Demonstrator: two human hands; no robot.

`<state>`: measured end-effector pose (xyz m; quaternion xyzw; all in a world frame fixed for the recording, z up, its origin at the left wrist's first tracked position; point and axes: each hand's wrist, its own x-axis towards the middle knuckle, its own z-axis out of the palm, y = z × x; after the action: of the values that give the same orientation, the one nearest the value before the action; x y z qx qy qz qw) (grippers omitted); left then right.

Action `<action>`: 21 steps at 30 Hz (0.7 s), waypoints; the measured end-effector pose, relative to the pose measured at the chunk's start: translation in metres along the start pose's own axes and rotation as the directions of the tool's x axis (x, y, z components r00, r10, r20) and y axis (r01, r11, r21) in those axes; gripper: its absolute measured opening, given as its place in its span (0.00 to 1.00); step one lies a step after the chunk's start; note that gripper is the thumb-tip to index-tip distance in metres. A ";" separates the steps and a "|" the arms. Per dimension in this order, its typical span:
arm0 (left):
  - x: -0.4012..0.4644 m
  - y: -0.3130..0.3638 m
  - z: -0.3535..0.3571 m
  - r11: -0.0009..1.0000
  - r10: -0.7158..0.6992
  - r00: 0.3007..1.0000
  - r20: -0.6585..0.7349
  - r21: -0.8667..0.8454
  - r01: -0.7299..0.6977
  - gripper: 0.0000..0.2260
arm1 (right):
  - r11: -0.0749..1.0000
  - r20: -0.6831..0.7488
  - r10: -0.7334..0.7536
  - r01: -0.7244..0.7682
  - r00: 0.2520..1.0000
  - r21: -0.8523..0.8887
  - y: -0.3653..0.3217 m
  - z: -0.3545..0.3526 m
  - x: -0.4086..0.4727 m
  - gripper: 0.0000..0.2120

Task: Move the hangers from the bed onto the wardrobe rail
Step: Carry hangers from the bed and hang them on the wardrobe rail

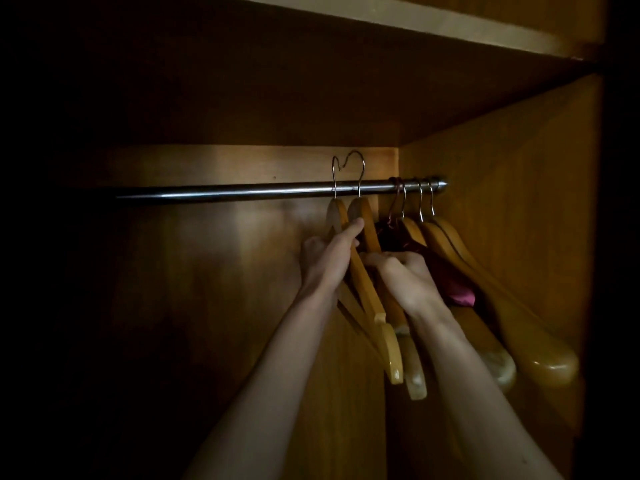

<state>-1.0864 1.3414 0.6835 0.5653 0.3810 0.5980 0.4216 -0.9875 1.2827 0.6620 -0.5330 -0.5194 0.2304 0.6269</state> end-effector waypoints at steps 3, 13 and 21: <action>0.005 -0.003 0.006 1.000 0.004 1.000 0.002 0.025 -0.004 0.16 | 1.000 -0.021 0.000 -0.001 1.000 -0.030 0.005 0.000 0.005 0.11; 0.007 -0.021 0.036 1.000 0.009 0.998 0.065 0.029 -0.011 0.14 | 0.995 -0.009 0.085 -0.086 0.996 -0.055 0.027 -0.019 0.016 0.13; 0.001 -0.038 0.044 1.000 -0.030 0.999 0.012 -0.004 0.030 0.14 | 0.997 -0.028 0.071 -0.071 0.997 0.008 0.045 -0.021 0.018 0.10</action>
<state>-1.0395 1.3554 0.6517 0.5622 0.3856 0.5889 0.4342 -0.9506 1.3040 0.6309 -0.5520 -0.4907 0.2467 0.6274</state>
